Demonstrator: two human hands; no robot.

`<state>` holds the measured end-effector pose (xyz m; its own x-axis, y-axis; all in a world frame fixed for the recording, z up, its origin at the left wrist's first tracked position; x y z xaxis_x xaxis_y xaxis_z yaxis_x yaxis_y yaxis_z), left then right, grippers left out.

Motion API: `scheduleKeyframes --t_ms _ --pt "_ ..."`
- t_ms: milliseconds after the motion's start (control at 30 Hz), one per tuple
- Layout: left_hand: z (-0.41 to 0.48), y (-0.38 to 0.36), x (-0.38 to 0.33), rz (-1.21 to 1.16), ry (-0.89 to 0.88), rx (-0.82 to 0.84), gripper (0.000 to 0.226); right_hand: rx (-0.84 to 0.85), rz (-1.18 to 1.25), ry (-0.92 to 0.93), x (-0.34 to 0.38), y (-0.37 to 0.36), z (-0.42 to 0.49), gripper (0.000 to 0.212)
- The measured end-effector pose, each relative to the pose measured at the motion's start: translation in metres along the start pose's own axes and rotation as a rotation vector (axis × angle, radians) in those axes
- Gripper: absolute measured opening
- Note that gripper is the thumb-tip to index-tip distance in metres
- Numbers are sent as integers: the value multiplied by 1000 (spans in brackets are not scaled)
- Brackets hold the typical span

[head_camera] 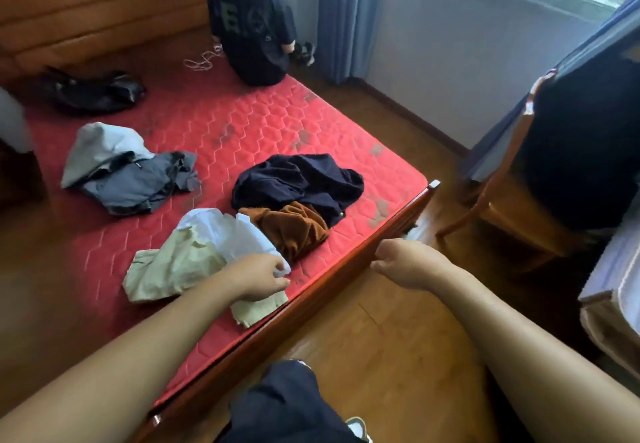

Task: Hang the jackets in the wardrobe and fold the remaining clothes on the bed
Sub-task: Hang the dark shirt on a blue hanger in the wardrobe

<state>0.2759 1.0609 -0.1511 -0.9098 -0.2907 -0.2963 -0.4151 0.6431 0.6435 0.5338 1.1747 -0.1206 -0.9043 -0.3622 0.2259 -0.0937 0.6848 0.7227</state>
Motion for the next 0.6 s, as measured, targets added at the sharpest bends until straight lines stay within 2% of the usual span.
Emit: scheduleKeyframes --t_ms 33,100,267,433,600 --pt "4 3 1 -27 18 -12 13 9 -25 23 0 8 13 33" --pt "16 10 5 -88 66 -33 13 26 -79 65 3 24 39 35" --pt "68 35 24 -206 150 -26 45 70 -157 131 13 56 113 42" --pt "126 65 40 -272 181 -9 49 126 -212 117 13 97 182 44" --pt "165 105 55 -215 223 -38 46 112 -247 128 11 147 248 39"
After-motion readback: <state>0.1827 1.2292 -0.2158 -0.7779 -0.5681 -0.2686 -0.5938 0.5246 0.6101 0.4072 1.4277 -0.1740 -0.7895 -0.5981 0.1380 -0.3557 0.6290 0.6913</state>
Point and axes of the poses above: each hand's wrist, its own z-axis towards the middle knuckle, its own y-axis out of the back of the hand, x = y × z, the point moved 4 cm from there along z, towards the middle knuckle, and after that the axes turned 11 degrees about x, right-handed, at the moved point
